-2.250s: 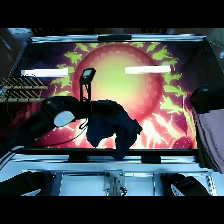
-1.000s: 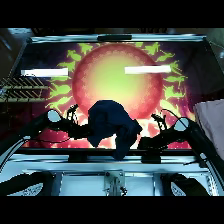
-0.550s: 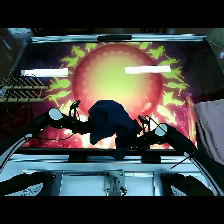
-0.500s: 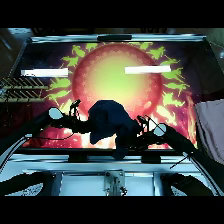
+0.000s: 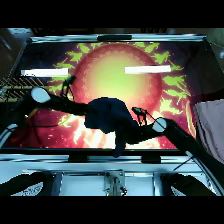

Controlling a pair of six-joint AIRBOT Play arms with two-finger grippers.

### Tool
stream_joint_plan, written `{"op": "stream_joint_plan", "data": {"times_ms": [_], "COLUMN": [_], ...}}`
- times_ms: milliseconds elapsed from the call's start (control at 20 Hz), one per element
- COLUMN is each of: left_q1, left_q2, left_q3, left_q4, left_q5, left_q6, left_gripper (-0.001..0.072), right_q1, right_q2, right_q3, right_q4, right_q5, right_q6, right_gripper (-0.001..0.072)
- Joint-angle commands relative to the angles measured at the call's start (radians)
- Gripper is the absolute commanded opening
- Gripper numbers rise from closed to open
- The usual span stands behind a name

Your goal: Fold the shirts.

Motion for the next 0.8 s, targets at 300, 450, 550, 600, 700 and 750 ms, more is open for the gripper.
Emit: {"op": "stream_joint_plan", "data": {"times_ms": [300, 450, 550, 600, 700, 750], "left_q1": [0.146, 0.146, 0.146, 0.146, 0.146, 0.146], "left_q2": [0.332, 0.441, 0.487, 0.497, 0.497, 0.499], "left_q3": [0.906, 0.932, 0.930, 0.930, 0.922, 0.895], "left_q4": [0.250, 0.258, 0.345, 0.403, 0.506, 0.554], "left_q5": [0.010, 0.095, 0.023, -0.050, -0.253, -0.349], "left_q6": [-0.069, -0.069, -0.084, -0.113, -0.133, -0.133], "left_gripper": [0.0033, 0.0032, 0.0032, 0.0032, 0.0032, 0.0032], "right_q1": [-0.106, -0.106, -0.106, -0.106, -0.106, -0.106], "right_q2": [0.459, 0.505, 0.514, 0.514, 0.509, 0.504], "right_q3": [0.856, 1.008, 1.060, 1.071, 1.071, 1.069], "right_q4": [-0.907, -0.779, -0.764, -0.779, -0.842, -0.883], "right_q5": [0.322, 0.224, 0.242, 0.269, 0.352, 0.404], "right_q6": [0.160, 0.175, 0.175, 0.175, 0.173, 0.173], "right_gripper": [0.0067, 0.0067, 0.0067, 0.0067, 0.0068, 0.0067]}}
